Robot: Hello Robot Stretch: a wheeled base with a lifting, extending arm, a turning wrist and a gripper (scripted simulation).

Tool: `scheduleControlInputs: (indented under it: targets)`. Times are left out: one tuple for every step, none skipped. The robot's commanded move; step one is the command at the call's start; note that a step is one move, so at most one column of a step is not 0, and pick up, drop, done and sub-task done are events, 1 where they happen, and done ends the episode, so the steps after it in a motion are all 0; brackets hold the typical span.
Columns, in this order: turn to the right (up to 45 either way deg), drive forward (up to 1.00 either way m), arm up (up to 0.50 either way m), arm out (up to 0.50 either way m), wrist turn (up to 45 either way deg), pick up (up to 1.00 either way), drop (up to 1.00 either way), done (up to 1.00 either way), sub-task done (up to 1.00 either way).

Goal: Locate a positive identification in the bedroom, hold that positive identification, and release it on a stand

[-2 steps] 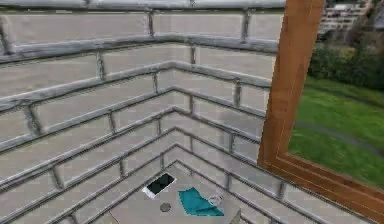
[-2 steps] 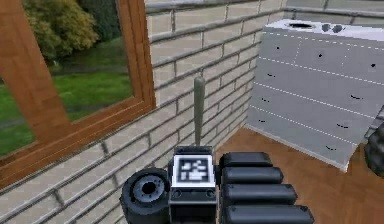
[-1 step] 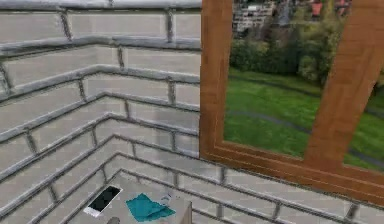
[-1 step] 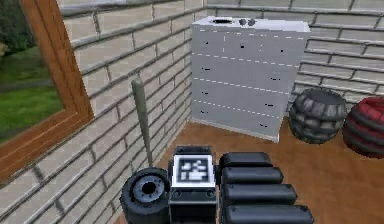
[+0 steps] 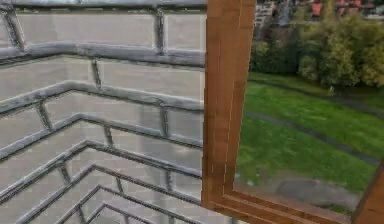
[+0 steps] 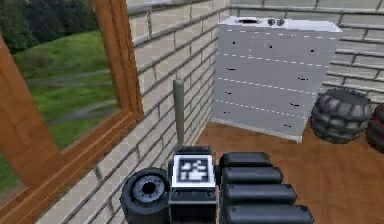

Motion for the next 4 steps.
scheduleControlInputs:
  targets:
    - [-45.0,0.0,0.0,0.0,0.0,0.0,0.0,0.0,0.0]
    - [-45.0,0.0,0.0,0.0,0.0,0.0,0.0,0.0,0.0]
    - [0.0,0.0,0.0,0.22,0.0,0.0,0.0,0.0,0.0]
    - [0.0,0.0,0.0,0.0,39.0,0.0,0.0,0.0,0.0]
